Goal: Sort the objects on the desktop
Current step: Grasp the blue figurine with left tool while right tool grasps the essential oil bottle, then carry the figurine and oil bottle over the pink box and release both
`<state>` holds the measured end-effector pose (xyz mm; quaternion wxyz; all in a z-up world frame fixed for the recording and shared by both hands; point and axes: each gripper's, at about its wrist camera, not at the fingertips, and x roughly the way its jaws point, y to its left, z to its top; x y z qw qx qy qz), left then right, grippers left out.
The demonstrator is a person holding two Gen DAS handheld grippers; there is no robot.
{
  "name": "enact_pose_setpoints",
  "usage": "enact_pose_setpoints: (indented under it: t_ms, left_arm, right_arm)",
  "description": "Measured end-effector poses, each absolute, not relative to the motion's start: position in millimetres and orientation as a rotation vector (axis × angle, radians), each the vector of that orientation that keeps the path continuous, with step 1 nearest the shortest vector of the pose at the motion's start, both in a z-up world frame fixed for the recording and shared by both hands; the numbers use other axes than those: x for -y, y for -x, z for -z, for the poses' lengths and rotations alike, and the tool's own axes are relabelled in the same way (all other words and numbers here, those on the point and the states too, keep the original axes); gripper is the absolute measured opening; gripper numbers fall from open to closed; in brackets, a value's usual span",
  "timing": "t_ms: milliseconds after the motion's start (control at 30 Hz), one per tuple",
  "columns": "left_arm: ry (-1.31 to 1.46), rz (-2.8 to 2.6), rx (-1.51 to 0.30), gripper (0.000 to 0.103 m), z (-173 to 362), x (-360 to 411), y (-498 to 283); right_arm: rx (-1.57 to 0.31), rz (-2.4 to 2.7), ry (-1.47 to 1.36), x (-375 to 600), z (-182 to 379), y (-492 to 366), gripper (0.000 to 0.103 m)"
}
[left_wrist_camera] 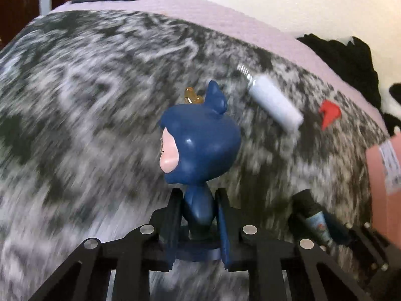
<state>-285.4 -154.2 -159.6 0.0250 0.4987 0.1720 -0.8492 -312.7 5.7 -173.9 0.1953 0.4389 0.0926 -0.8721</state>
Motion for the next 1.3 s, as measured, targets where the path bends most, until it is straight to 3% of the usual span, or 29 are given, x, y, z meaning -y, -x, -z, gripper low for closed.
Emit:
enact_pose_setpoints:
  t_ms: [433,800,1300]
  left_arm:
    - [-1.484,2.649,-0.562,0.021,152.1,154.7,139.0]
    - [-1.284,2.927,-0.526,0.021,77.6,118.7,50.0]
    - [-1.230,3.253,-0.300,0.021,8.2,-10.0,23.1]
  right_arm:
    - [-0.226,2.364,-1.264,-33.7,154.0,163.0,0.026]
    - [-0.121,2.473,-1.067,-75.3,78.3,68.6,0.026]
    - [0.050,2.698,-0.860,-182.6,1.5,-11.5,0.026]
